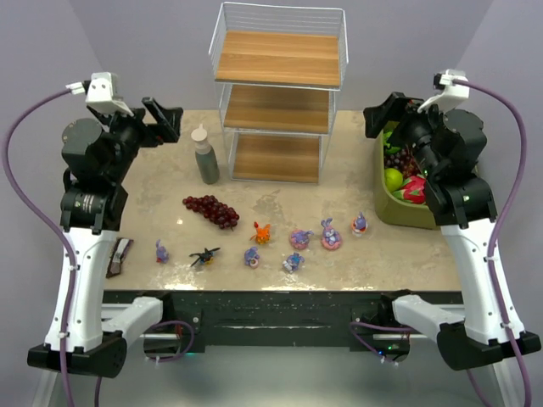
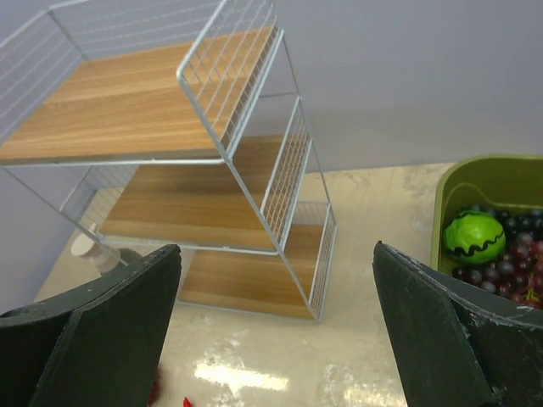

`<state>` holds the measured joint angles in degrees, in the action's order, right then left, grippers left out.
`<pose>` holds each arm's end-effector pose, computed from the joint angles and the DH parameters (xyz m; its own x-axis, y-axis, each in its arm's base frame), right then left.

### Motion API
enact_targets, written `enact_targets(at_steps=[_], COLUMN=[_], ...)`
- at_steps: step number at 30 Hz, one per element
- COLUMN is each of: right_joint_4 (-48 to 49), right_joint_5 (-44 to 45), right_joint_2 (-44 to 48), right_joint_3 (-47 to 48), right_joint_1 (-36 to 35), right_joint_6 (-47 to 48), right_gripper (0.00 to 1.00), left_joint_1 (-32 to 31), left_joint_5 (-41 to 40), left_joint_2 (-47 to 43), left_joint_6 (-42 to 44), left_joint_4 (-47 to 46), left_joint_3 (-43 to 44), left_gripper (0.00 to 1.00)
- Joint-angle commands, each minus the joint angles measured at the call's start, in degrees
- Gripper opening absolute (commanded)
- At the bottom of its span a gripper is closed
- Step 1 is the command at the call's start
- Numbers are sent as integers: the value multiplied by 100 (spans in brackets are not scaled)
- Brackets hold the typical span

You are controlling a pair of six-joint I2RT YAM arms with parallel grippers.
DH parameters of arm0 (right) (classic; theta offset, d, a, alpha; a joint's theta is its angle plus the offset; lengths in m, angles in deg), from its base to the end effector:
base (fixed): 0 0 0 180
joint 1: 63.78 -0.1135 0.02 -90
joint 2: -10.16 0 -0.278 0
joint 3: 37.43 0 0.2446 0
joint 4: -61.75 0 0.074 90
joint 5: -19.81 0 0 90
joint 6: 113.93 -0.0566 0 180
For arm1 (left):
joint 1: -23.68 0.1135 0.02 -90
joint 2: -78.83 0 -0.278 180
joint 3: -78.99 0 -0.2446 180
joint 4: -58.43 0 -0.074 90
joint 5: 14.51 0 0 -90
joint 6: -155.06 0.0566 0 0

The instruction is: Place and organize the plastic toys onto the shelf

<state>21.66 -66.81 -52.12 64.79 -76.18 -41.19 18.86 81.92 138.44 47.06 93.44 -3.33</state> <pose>0.2046 0.0416 0.5163 -0.0490 0.2925 -0.9550 -0.1490 0.9433 0.2966 0.2007 -0.0233 0.5111 -0.0096 -0.3073 -0.9515 0.2018 0.9314 -0.3029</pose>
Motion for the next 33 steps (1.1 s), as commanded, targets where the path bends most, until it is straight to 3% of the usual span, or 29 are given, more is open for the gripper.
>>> enact_targets(at_steps=[1, 14, 21, 27, 33], right_joint_4=[-425, -804, -777, -733, -654], right_joint_5=[-285, -1823, -1403, -1348, -1550], right_joint_2=[216, 128, 453, 910, 1095], right_joint_3=[-206, -1542, -2464, -3185, -3739], right_joint_1=[19, -174, -1674, -2467, -3030], right_joint_6=[47, -217, -348, -779, -955], right_gripper=[99, 98, 96, 95, 88], left_joint_1=[34, 34, 34, 34, 25], left_joint_5=[542, 587, 1289, 1264, 1561], left_joint_2=[-616, -1118, -829, -680, -460], left_joint_6=[-229, -837, -740, -766, -933], left_joint_4=[-480, -904, -807, -886, -1018], left_joint_3=[-831, -3002, -3259, -3259, -3294], left_gripper=[100, 99, 100, 100, 100])
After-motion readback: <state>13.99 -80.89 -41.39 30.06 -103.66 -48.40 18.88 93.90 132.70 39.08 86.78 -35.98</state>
